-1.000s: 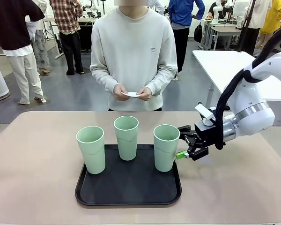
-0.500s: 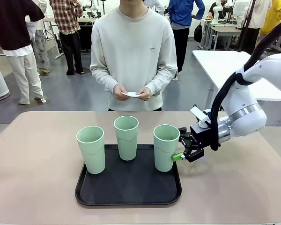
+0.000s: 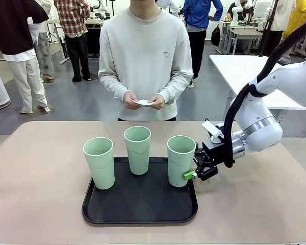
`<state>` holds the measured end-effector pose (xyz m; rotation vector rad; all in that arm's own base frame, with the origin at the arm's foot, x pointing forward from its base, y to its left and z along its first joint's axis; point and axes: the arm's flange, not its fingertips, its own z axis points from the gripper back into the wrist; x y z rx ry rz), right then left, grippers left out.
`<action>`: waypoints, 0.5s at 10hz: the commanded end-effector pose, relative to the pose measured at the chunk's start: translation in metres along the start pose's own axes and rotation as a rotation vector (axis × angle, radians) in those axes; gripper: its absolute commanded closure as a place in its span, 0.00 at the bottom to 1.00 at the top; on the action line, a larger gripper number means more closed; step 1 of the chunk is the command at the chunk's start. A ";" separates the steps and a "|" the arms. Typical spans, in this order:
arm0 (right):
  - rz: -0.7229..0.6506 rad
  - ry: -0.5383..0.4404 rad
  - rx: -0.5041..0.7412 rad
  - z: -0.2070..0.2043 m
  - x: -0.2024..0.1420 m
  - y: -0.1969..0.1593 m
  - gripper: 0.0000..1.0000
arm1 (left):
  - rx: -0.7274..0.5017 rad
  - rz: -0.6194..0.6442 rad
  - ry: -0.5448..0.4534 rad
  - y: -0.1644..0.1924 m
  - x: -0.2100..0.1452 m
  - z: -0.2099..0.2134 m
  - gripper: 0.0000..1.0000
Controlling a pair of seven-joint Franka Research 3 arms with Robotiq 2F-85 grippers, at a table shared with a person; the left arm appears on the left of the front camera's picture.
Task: Place coasters on the table and set cups on them.
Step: Pick up one Reusable plastic cup and place it on a coaster set by the human.
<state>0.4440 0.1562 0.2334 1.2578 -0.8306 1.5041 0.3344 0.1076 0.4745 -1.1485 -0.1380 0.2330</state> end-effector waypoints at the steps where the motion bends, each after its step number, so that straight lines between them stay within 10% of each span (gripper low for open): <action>1: 0.080 -0.008 0.046 -0.004 -0.003 -0.006 0.07 | -0.022 -0.015 0.000 -0.002 0.001 -0.001 0.00; 2: 0.072 -0.018 0.050 -0.003 -0.003 -0.006 0.59 | -0.022 -0.015 0.000 -0.002 0.001 -0.001 0.00; 4: 0.070 -0.026 0.050 -0.002 -0.004 -0.007 0.65 | -0.022 -0.015 0.000 -0.002 0.001 -0.001 0.00; 5: 0.075 -0.029 0.047 -0.001 -0.003 -0.006 1.00 | -0.022 -0.015 0.000 -0.002 0.001 -0.001 0.00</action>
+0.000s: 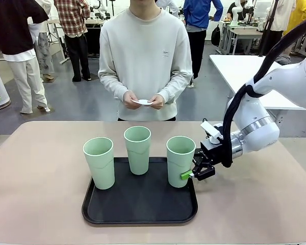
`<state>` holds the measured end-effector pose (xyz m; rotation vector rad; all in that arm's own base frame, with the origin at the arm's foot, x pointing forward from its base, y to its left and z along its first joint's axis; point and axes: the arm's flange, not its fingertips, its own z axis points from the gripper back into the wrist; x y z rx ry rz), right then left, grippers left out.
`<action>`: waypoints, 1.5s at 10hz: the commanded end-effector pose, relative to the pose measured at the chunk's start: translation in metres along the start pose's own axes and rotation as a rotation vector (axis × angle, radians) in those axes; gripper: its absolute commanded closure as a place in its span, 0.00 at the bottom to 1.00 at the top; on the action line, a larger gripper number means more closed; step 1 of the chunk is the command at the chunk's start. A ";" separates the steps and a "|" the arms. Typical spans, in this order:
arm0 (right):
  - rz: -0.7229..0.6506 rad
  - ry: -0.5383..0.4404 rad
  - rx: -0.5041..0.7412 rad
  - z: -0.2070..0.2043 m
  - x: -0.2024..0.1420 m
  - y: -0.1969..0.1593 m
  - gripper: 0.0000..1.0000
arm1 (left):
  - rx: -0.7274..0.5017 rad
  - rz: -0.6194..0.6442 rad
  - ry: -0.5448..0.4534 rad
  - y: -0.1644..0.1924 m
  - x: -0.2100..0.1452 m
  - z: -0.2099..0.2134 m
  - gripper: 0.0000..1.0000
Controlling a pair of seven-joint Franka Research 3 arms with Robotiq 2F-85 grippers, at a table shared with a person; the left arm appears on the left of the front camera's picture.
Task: Place coasters on the table and set cups on them.
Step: Pick up one Reusable plastic cup and place it on a coaster set by the human.
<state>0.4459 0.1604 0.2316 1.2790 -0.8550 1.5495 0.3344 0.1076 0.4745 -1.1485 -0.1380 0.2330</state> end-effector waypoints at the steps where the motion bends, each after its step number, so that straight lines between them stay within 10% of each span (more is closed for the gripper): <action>1: 0.015 -0.039 -0.037 0.007 0.009 0.005 1.00 | -0.022 -0.015 0.000 -0.002 0.001 -0.001 0.00; 5: -0.101 -0.099 -0.235 0.066 0.130 0.074 1.00 | -0.022 -0.015 0.000 -0.002 0.001 -0.001 0.00; 10: -0.101 -0.083 -0.251 0.084 0.147 0.074 1.00 | -0.022 -0.015 0.000 -0.002 0.001 -0.001 0.00; 11: -0.123 -0.060 -0.275 0.092 0.151 0.074 0.18 | -0.022 -0.015 0.000 -0.002 0.001 -0.001 0.00; 15: -0.035 -0.059 -0.590 0.215 0.182 0.080 0.18 | -0.022 -0.015 0.000 -0.002 0.001 -0.001 0.00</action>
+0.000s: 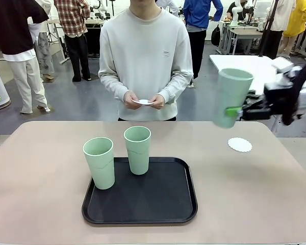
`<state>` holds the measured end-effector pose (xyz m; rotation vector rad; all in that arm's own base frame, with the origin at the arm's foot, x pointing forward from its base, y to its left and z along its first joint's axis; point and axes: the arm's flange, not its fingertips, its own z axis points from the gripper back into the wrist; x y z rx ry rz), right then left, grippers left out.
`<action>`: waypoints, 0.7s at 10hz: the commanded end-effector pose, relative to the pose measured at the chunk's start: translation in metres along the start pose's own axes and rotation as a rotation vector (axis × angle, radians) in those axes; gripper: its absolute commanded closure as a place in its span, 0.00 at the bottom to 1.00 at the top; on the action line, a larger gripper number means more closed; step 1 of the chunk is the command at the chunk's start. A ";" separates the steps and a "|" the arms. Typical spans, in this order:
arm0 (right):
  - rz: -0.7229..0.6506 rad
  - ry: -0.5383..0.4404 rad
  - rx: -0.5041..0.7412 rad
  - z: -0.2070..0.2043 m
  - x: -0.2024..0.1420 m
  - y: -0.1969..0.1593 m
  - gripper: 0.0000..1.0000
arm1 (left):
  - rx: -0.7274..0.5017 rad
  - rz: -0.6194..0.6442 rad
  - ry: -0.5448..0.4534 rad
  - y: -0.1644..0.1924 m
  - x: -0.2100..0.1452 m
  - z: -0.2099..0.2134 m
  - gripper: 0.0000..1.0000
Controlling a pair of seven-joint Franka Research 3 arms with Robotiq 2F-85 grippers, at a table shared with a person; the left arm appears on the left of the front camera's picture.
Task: Place coasters on the table and set cups on them.
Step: Pick up one Reusable plastic cup and place it on a coaster set by the human.
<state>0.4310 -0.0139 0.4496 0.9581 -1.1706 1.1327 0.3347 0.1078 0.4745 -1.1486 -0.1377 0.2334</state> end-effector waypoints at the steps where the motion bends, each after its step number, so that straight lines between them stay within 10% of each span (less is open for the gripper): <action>1: 0.021 -0.011 -0.110 0.034 0.014 -0.020 0.18 | -0.022 -0.016 0.000 -0.002 0.001 -0.001 0.00; 7: -0.140 -0.059 -0.360 0.109 -0.001 -0.082 0.18 | -0.022 -0.016 0.000 -0.002 0.001 -0.001 0.00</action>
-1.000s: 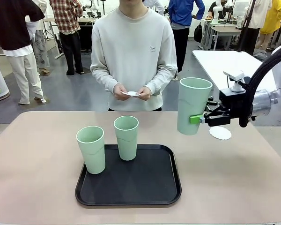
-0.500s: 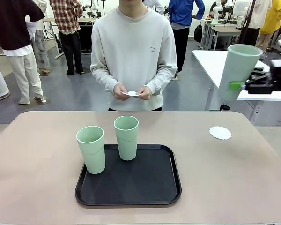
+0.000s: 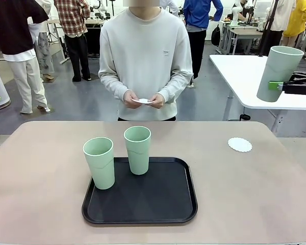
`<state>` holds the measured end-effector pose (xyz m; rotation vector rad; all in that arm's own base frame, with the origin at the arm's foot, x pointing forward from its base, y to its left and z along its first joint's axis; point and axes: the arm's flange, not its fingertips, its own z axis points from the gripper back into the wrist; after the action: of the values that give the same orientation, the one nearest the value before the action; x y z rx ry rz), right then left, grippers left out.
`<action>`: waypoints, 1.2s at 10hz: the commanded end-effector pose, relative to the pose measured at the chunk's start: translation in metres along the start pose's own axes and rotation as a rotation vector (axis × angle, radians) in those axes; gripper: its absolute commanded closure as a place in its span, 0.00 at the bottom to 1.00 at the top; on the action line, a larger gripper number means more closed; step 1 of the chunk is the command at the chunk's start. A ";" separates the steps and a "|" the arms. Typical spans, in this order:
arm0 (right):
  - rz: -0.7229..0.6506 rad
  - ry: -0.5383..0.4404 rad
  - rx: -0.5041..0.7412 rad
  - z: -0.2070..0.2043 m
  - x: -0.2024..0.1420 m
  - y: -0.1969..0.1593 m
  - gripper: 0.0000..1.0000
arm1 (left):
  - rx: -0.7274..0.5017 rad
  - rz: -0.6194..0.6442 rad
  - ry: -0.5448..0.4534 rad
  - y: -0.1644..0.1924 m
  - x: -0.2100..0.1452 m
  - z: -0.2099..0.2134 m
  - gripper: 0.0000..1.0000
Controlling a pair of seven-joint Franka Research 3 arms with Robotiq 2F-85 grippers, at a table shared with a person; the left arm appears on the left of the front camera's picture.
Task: Place coasters on the table and set cups on them.
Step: Pick up one Reusable plastic cup and place it on a coaster set by the human.
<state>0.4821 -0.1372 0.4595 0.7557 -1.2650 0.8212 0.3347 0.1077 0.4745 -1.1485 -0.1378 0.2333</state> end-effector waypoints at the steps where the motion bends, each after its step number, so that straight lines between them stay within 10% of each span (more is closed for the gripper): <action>1: -0.072 -0.022 -0.027 -0.008 0.006 -0.008 0.18 | -0.022 -0.016 0.000 -0.002 0.001 -0.001 0.00; 12: 0.039 0.018 0.040 -0.021 -0.040 -0.028 0.18 | -0.022 -0.016 0.000 -0.002 0.001 -0.001 0.00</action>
<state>0.4968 -0.1374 0.4277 0.7529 -1.2506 0.8369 0.3347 0.1077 0.4746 -1.1485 -0.1379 0.2332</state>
